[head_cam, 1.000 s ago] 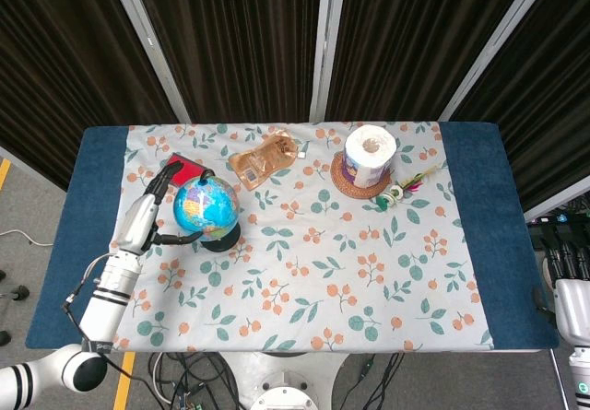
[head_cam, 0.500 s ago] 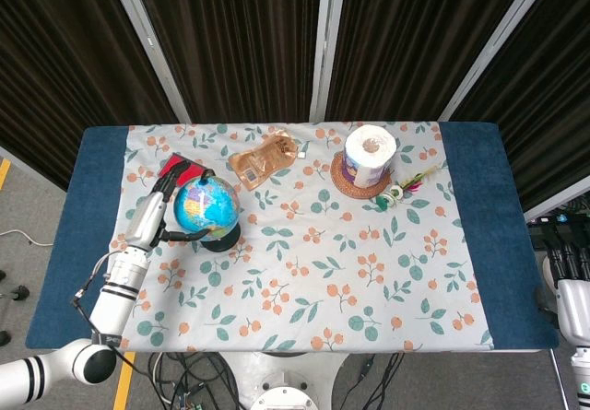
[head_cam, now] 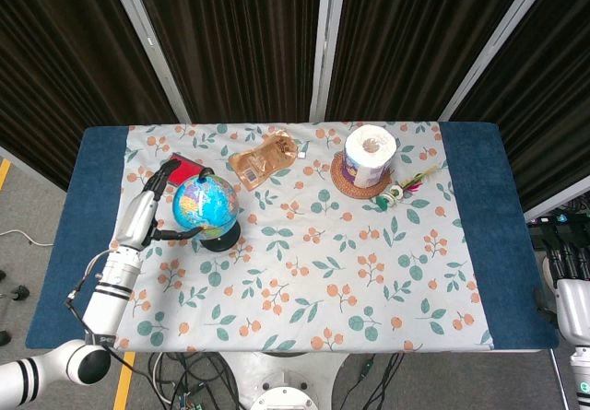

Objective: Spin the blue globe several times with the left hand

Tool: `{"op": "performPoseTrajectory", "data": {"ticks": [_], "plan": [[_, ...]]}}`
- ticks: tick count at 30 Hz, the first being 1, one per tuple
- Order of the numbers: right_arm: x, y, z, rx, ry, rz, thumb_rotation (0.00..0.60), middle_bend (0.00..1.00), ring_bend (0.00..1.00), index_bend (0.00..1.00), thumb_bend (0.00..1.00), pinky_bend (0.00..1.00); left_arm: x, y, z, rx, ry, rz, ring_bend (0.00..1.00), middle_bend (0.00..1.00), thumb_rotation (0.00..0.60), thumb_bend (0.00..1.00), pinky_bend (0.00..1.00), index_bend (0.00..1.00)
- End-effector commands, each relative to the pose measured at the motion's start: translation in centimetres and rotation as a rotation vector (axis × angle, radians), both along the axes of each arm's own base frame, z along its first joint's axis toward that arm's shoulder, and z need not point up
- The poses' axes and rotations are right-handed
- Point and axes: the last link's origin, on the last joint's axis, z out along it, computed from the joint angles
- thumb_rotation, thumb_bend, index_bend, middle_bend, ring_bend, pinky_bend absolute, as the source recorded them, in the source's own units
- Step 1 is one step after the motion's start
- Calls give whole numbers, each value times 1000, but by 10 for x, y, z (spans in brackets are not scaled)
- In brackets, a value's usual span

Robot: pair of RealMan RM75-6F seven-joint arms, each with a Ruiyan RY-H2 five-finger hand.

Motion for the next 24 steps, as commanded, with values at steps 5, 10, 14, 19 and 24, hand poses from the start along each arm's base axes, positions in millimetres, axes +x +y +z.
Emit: {"op": "performPoseTrajectory", "data": {"ticks": [5, 10, 14, 19, 24], "plan": [[1, 0, 0, 4, 2, -3, 600, 0, 0, 0, 347, 0, -8, -1, 4, 1, 6, 13, 0, 0, 600, 0, 0, 17], [1, 0, 0, 7, 2, -8, 600, 0, 0, 0, 348, 0, -15, 0, 9, 10, 9, 34, 0, 0, 600, 0, 0, 17], [0, 0, -1, 8, 2, -12, 600, 0, 0, 0, 348, 0, -23, 2, 13, 19, 9, 56, 0, 0, 600, 0, 0, 17], [0, 0, 0, 7, 4, -15, 600, 0, 0, 0, 348, 0, -34, 6, 18, 34, 14, 90, 0, 0, 600, 0, 0, 17], [1, 0, 0, 7, 5, -15, 600, 0, 0, 0, 348, 0, -49, 10, 27, 62, 6, 142, 0, 0, 600, 0, 0, 17]]}}
